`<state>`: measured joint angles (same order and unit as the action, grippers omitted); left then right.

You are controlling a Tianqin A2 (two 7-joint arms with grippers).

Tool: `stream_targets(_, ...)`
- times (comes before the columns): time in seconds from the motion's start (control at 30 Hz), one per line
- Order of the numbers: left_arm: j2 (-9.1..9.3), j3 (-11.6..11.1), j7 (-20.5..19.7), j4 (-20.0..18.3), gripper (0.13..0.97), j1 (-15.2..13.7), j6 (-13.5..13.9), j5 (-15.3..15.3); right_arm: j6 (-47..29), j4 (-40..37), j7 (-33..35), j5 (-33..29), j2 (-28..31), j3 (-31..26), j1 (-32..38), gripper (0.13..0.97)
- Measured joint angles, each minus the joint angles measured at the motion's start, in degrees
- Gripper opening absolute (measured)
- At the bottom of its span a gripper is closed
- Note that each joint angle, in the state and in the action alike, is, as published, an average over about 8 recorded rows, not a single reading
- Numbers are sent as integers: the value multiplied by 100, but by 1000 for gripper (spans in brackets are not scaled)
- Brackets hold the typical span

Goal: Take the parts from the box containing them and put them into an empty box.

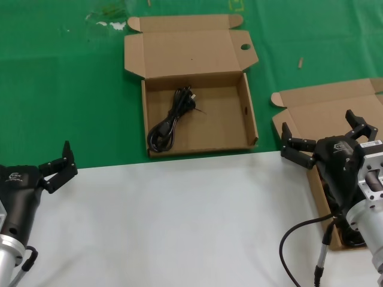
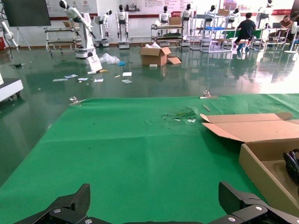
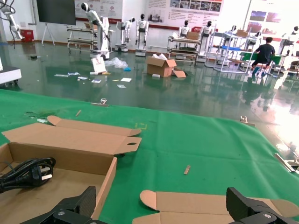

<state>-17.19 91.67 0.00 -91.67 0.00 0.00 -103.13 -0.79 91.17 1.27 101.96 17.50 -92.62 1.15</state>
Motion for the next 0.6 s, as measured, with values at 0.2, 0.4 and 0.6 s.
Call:
stream_targets(0.2, 0, 0, 0, 0, 966, 0, 0, 0, 0, 0, 0, 0, 0, 0, 0, 966)
stream_targets(0.4, 0, 0, 0, 0, 966, 0, 0, 0, 0, 0, 0, 0, 0, 0, 0, 966)
stream_targets(0.6, 0, 0, 0, 0, 966, 0, 0, 0, 0, 0, 0, 0, 0, 0, 0, 966)
